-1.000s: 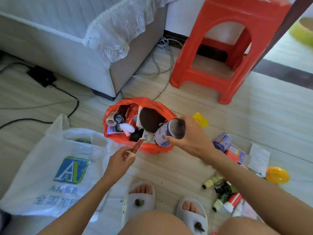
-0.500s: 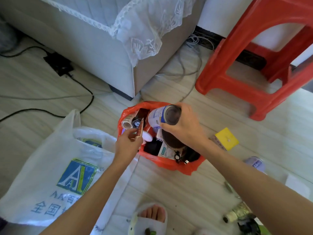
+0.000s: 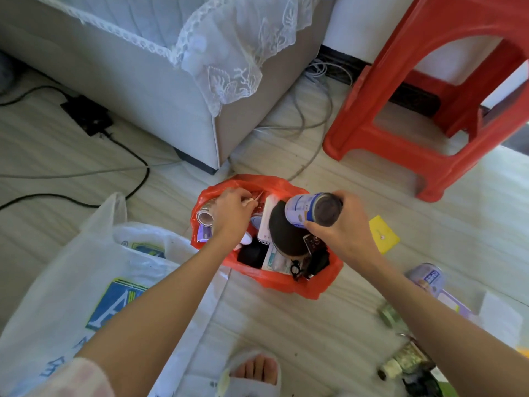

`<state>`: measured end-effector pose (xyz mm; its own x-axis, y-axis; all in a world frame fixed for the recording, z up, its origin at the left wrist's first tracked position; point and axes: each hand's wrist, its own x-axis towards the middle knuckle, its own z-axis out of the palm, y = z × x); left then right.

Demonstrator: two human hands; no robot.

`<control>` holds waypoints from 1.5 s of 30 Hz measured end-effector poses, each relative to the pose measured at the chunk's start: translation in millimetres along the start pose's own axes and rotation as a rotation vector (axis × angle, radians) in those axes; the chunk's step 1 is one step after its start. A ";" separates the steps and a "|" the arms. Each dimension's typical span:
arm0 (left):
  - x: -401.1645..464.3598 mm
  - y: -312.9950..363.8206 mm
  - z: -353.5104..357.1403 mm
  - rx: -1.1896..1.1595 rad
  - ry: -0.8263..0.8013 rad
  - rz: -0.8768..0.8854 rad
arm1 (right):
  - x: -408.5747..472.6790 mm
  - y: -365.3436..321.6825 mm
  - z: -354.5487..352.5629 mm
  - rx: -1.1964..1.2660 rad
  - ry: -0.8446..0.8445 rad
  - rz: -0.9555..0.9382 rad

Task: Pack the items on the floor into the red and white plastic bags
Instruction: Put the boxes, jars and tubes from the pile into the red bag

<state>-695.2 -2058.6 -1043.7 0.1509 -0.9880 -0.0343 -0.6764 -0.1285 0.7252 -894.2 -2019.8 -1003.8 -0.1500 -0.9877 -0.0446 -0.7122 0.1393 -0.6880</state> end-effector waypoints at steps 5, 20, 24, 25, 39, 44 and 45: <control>8.4 -10.2 5.2 0.011 0.015 0.134 | -3.1 -3.5 2.3 0.016 0.018 -0.068; 79.7 -6.1 -46.3 0.272 -0.167 0.277 | -4.0 -49.2 23.9 0.122 -0.046 -0.321; 83.6 0.7 -56.3 0.194 -0.135 0.310 | 2.1 -67.1 42.9 0.014 -0.080 -0.533; 85.2 2.0 -56.6 0.168 -0.128 0.281 | 5.6 -68.9 50.0 -0.030 -0.111 -0.558; 62.4 -34.1 -67.0 0.247 -0.463 0.120 | 38.6 -55.9 86.1 -0.785 0.054 -0.593; 52.7 -62.4 -79.4 0.383 -0.471 0.094 | 33.4 -58.0 93.1 -0.799 0.011 -0.516; 51.8 -68.1 -81.4 0.381 -0.440 0.083 | 32.9 -57.2 94.6 -0.811 0.027 -0.508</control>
<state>-582.6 -2094.0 -1038.9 -0.1717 -0.9285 -0.3291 -0.8970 0.0092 0.4420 -793.5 -2067.0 -1034.4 0.2997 -0.9430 0.1447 -0.9530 -0.2889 0.0908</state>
